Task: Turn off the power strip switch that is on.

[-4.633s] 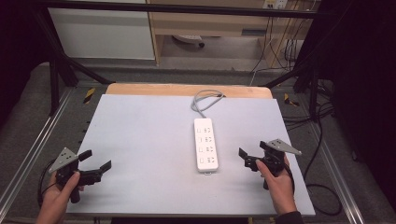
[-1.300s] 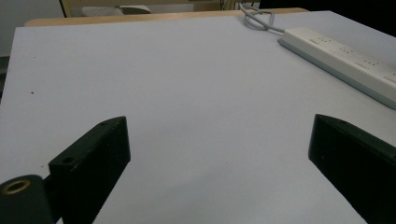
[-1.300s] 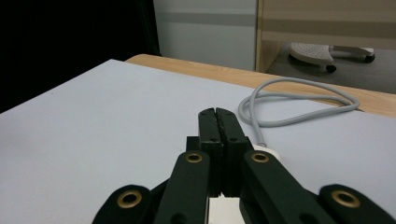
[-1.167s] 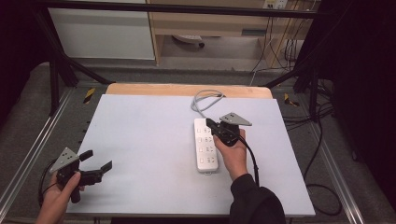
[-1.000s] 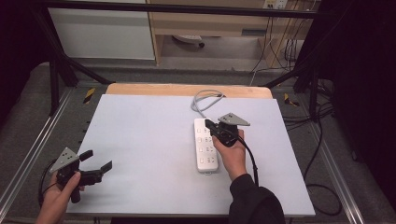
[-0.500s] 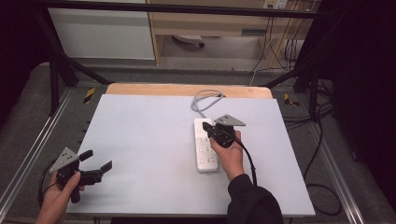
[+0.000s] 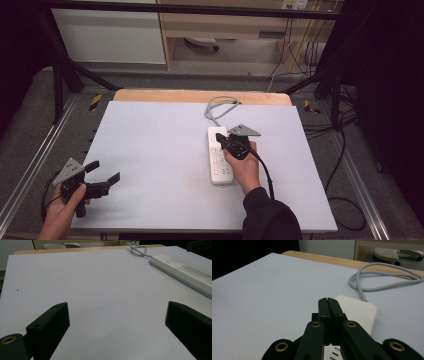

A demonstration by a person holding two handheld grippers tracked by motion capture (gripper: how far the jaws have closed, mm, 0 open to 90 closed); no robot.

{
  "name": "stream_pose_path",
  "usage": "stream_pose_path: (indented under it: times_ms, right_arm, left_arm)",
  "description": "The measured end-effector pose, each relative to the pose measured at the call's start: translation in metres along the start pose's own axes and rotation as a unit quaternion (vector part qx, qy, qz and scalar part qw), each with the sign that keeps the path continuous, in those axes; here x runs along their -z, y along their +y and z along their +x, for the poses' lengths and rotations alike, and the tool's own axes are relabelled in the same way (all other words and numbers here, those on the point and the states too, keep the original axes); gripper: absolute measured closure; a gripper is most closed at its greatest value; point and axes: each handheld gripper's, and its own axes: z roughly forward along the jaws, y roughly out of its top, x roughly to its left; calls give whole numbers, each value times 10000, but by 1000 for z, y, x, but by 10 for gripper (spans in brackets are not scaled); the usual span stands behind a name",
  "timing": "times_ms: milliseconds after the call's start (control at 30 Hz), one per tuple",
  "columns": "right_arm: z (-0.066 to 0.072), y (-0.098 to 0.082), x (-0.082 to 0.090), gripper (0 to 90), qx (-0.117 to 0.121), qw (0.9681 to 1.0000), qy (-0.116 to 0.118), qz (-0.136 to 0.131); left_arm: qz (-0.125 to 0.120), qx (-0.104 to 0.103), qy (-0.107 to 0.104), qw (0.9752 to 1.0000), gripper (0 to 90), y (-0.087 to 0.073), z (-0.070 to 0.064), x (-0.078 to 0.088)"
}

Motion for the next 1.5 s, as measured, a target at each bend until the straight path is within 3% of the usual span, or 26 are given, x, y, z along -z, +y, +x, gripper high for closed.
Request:
stream_pose_path:
  times_ms: [1500]
  right_arm:
    - [8,-22,-13,900,48,9991,64,417]
  left_arm:
    - [20,-3,-15,10000,55,0,0,0]
